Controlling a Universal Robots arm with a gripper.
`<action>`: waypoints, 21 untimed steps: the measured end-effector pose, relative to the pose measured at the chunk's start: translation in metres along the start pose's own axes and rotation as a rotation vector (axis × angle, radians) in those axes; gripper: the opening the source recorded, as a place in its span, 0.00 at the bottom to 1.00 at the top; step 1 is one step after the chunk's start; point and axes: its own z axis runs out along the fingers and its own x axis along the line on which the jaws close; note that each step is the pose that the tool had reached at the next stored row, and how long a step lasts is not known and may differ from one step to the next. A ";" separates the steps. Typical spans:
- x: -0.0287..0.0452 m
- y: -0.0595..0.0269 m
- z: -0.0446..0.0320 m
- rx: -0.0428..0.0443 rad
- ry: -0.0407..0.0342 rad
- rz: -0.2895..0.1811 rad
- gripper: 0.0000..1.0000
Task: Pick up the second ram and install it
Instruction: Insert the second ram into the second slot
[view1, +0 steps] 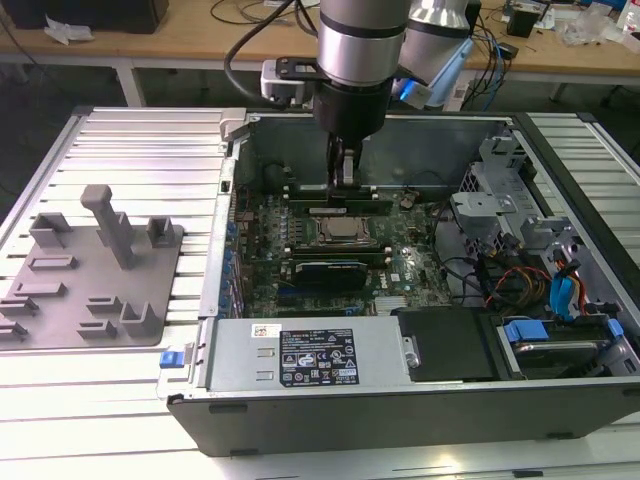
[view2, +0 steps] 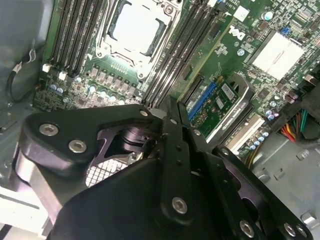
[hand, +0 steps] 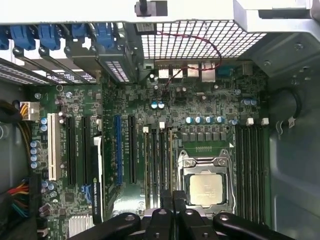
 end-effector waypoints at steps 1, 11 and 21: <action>0.0000 -0.0001 0.0012 -0.0010 0.0000 0.000 0.09; 0.0025 -0.0005 0.0158 -0.0082 0.0003 0.000 0.09; 0.0041 -0.0047 0.0277 -0.0096 -0.0004 -0.001 0.09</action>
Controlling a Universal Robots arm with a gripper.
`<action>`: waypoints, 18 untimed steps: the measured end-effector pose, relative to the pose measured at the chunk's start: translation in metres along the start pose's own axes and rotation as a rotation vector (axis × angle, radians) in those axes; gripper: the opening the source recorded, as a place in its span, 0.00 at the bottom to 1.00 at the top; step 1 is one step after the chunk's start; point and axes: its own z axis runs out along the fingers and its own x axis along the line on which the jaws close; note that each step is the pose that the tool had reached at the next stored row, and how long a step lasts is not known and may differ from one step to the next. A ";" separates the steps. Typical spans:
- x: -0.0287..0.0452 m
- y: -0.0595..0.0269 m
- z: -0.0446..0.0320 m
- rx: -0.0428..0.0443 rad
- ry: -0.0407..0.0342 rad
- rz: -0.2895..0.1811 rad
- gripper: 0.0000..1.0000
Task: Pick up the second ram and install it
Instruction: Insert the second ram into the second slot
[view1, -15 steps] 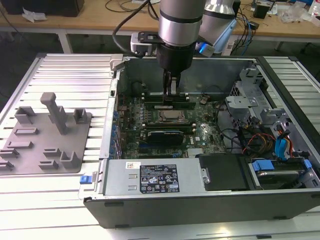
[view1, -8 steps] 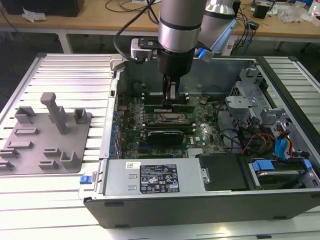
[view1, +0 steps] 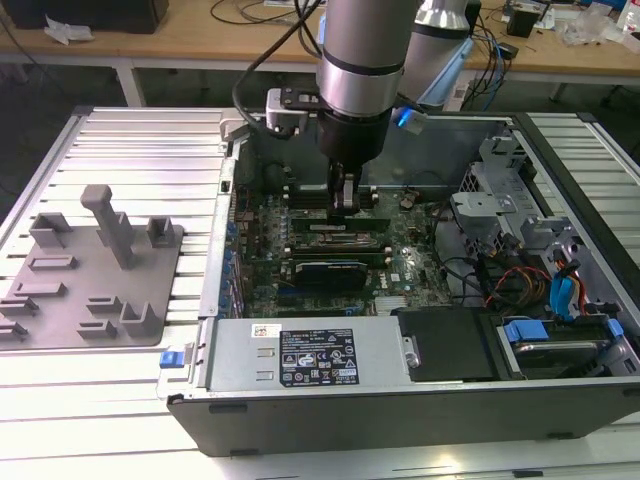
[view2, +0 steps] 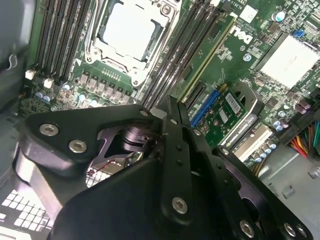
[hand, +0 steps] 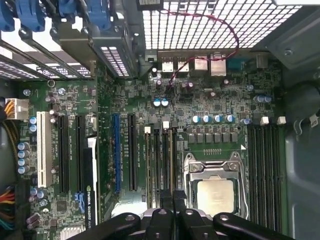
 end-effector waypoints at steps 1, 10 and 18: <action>0.0000 -0.0001 0.0019 0.0000 0.0001 0.000 0.09; 0.0004 -0.0035 0.0204 -0.0001 -0.0001 0.000 0.09; 0.0006 -0.0038 0.0312 -0.0001 0.0000 0.000 0.09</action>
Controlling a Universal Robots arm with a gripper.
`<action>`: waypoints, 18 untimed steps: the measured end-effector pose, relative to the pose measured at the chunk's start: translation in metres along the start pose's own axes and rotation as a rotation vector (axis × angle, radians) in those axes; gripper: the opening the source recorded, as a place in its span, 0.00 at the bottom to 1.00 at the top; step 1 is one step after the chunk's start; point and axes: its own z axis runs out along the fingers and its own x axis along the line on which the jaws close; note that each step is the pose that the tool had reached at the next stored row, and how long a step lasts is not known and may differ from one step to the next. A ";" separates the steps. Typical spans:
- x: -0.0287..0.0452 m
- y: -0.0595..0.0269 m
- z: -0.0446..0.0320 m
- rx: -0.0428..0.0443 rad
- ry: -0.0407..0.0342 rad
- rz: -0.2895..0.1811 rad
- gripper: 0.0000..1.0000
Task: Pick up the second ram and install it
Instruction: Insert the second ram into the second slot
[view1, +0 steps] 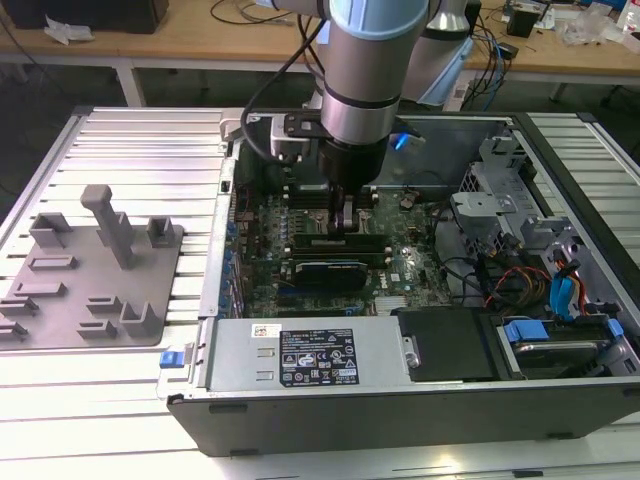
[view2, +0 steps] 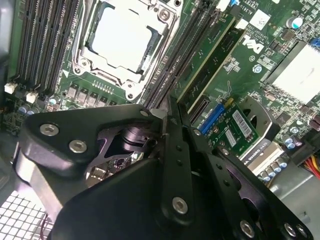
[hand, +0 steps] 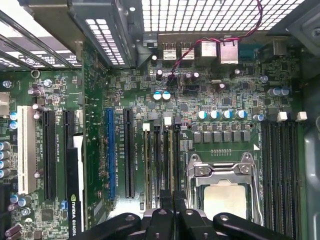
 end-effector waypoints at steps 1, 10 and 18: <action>0.0000 0.0000 0.0008 0.0001 -0.0002 0.000 0.09; 0.0001 0.0000 0.0036 0.0001 0.0005 -0.012 0.09; -0.0001 0.0017 0.0067 0.0026 0.0003 -0.011 0.09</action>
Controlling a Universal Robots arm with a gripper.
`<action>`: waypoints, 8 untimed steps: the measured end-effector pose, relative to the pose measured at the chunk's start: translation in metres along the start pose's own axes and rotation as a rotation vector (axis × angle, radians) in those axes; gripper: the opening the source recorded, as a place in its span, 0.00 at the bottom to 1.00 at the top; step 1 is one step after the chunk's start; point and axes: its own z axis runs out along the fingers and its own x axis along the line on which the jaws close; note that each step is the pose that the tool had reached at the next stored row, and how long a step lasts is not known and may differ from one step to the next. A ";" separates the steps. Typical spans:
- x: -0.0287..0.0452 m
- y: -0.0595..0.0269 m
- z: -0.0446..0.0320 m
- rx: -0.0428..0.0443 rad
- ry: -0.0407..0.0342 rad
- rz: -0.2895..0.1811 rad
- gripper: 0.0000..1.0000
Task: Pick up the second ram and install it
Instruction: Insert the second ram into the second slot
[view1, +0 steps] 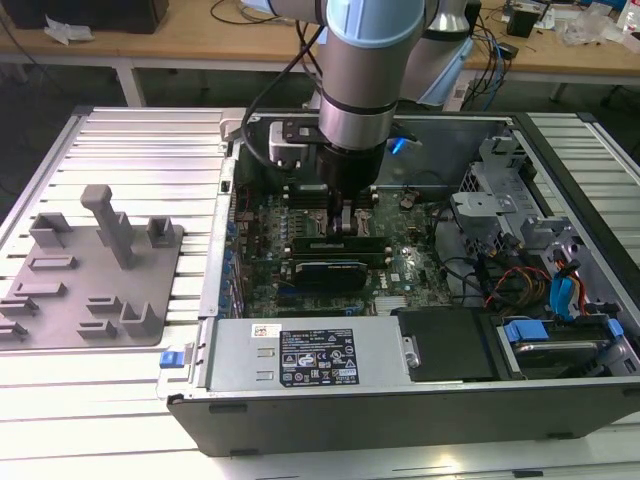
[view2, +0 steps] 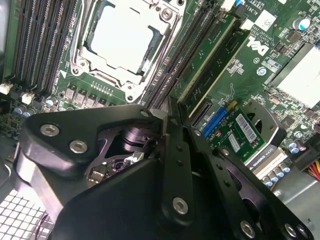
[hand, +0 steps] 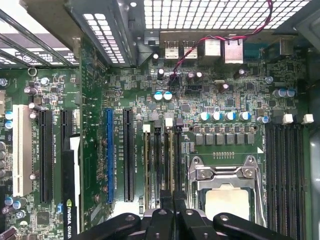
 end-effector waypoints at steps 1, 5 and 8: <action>0.0000 0.0003 0.0004 0.0000 0.0000 0.000 0.09; 0.0001 0.0004 0.0022 0.0004 0.0001 0.000 0.09; 0.0001 0.0006 0.0040 0.0009 0.0002 0.000 0.09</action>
